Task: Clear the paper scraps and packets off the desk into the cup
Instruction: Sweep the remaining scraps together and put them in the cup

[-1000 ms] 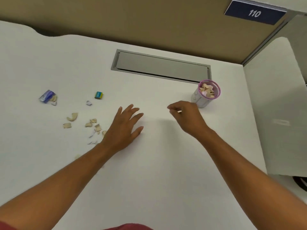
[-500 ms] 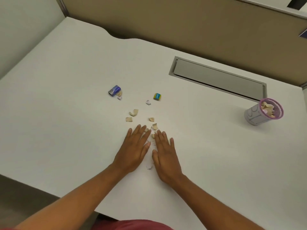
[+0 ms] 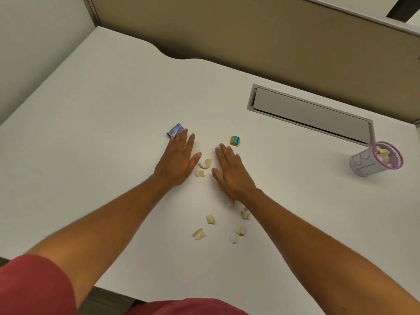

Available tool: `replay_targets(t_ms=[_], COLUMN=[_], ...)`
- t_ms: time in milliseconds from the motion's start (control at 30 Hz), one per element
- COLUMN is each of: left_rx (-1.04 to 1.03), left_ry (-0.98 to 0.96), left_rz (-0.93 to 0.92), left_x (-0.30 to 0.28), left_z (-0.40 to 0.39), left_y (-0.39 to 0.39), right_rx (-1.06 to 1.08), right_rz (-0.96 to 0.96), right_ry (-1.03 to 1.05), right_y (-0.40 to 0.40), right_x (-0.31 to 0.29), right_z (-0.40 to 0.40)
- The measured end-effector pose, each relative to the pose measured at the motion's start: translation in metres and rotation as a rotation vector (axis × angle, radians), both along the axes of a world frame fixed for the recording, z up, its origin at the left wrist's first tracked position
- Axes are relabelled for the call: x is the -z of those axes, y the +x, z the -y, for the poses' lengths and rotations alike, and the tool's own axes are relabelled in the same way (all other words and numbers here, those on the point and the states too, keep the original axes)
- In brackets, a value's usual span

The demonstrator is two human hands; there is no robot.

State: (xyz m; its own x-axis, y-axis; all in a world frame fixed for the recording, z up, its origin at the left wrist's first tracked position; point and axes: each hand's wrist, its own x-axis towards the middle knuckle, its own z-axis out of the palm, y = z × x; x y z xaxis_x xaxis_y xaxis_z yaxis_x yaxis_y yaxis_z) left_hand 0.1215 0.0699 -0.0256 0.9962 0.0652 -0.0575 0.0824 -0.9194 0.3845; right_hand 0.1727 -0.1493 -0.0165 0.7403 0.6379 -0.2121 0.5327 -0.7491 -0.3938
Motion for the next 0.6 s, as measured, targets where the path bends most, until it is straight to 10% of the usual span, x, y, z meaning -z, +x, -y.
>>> replay_targets(t_ms=[367, 600], left_rx=[0.273, 0.281], left_ry=[-0.133, -0.247], left_rz=[0.123, 0.133], left_x=[0.013, -0.004], left_z=[0.044, 0.036], left_y=[-0.095, -0.128], right_rx=[-0.039, 0.397], right_rz=[-0.007, -0.213], right_ry=[0.164, 0.146], right_y=[-0.084, -0.099], right_x=[-0.003, -0.044], right_z=[0.036, 0.102])
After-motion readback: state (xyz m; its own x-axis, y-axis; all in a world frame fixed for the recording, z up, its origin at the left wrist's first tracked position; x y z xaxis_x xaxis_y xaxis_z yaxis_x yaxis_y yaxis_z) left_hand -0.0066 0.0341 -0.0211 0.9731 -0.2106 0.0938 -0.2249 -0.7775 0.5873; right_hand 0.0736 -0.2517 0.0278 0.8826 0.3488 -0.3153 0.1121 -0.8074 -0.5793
